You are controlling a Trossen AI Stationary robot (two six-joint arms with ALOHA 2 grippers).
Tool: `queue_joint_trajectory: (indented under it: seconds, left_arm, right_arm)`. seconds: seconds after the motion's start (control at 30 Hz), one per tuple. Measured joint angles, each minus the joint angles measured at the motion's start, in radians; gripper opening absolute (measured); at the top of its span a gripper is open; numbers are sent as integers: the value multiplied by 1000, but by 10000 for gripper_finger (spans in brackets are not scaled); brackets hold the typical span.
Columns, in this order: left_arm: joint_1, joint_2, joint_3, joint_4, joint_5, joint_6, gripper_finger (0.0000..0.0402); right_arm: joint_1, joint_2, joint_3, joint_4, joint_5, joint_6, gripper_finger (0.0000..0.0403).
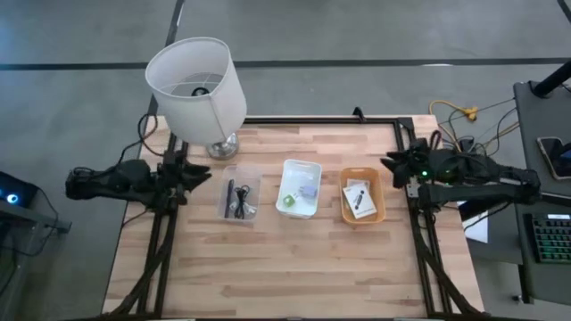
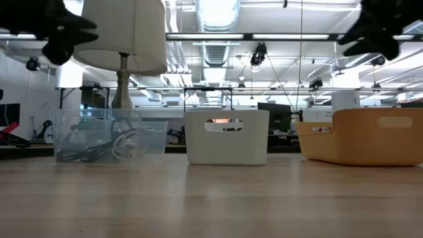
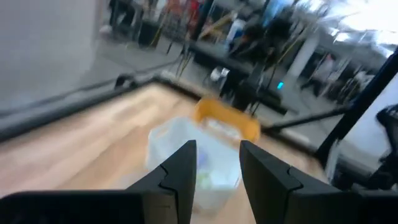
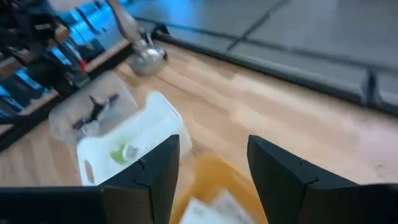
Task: Pick and place items into bin
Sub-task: Return to Home Position
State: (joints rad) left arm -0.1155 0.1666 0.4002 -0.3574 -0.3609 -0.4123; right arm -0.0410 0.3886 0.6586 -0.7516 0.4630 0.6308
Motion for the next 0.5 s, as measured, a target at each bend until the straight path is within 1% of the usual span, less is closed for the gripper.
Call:
queue_joint_trajectory:
  seconds: [0.03,0.1,0.13,0.2,0.23,0.3,0.37,0.4,0.43,0.5]
  left_arm:
    - [0,-26,-5,-41,-12,-24,106]
    - [0,-63,-7,-29,-36,-121,106]
    - [0,-82,-14,-12,-40,-155,106]
    - [0,-113,-36,19,-39,-157,106]
    - [-1,-123,-51,45,-36,-127,106]
    - [0,-139,-84,92,-12,-9,106]
    - [-1,-138,-125,132,71,126,106]
    - [-1,-138,-144,165,118,166,106]
    - [-1,-138,-161,197,146,188,106]
    - [-1,-139,-201,233,166,191,106]
  right_arm:
    - [0,-18,7,-51,0,29,175]
    - [1,-53,20,-120,0,139,176]
    - [1,-68,22,-131,1,179,176]
    - [1,-98,21,-125,1,199,176]
    - [1,-107,17,-114,1,176,176]
    - [2,-118,0,-80,-11,54,176]
    - [2,-130,-26,-2,-41,-53,176]
    - [2,-143,-42,52,-45,-94,176]
    - [2,-155,-61,106,-53,-131,176]
    - [2,-187,-110,208,-97,-199,176]
